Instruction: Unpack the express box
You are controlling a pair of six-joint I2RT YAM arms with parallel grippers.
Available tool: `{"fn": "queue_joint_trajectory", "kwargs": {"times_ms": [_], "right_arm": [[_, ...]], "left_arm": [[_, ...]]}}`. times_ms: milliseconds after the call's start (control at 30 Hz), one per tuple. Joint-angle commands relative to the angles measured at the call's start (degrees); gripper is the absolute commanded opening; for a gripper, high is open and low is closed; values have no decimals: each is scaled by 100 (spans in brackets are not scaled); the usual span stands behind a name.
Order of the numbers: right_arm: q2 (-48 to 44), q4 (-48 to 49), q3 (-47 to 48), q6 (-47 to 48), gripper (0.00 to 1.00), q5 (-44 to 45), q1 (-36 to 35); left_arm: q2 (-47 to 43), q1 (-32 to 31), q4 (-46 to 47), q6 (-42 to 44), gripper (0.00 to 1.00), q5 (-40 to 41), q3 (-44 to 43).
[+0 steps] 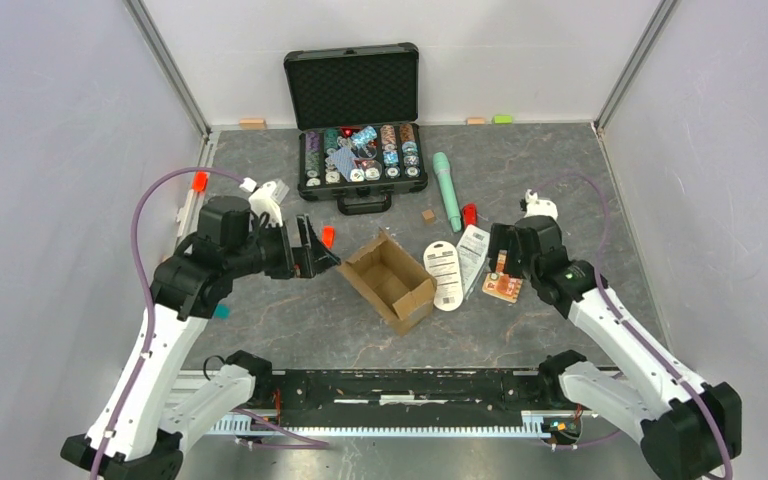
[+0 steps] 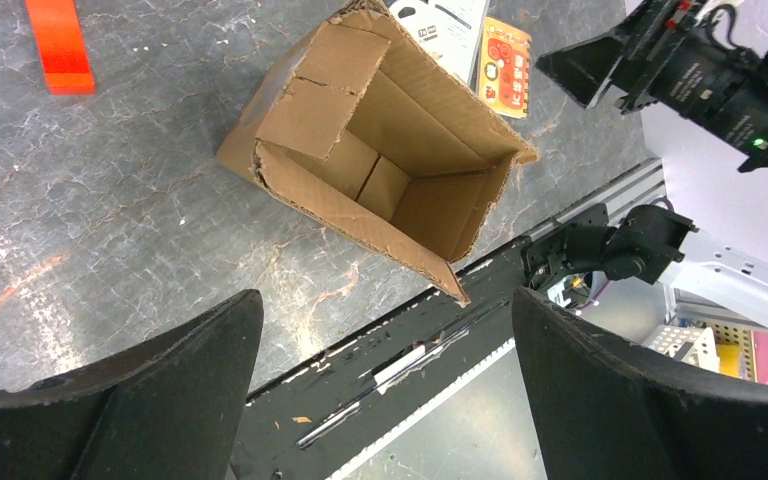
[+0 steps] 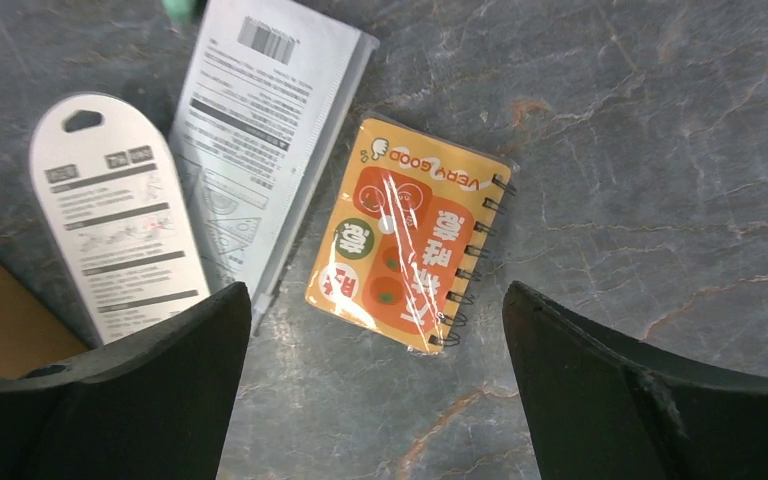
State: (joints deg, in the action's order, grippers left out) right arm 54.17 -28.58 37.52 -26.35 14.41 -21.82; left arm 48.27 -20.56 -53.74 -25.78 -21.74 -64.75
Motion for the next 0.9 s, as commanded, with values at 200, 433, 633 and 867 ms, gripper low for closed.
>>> {"fn": "queue_joint_trajectory", "kwargs": {"times_ms": [200,433,633,867], "right_arm": [[-31,-33,1345,-756,98,1060,-2099],[48,377,1633,-632,98,1336,-2652],[-30,589,1949,-325,98,1465,-2652],[-251,1322,1936,105,98,1471,-2652]], "left_arm": [[-310,-1080,290,-144,100,942,-222],[158,-1550,58,-64,100,1620,-558],[229,-1548,64,133,100,1874,-829],[232,-1548,338,171,100,1764,-726]]}}
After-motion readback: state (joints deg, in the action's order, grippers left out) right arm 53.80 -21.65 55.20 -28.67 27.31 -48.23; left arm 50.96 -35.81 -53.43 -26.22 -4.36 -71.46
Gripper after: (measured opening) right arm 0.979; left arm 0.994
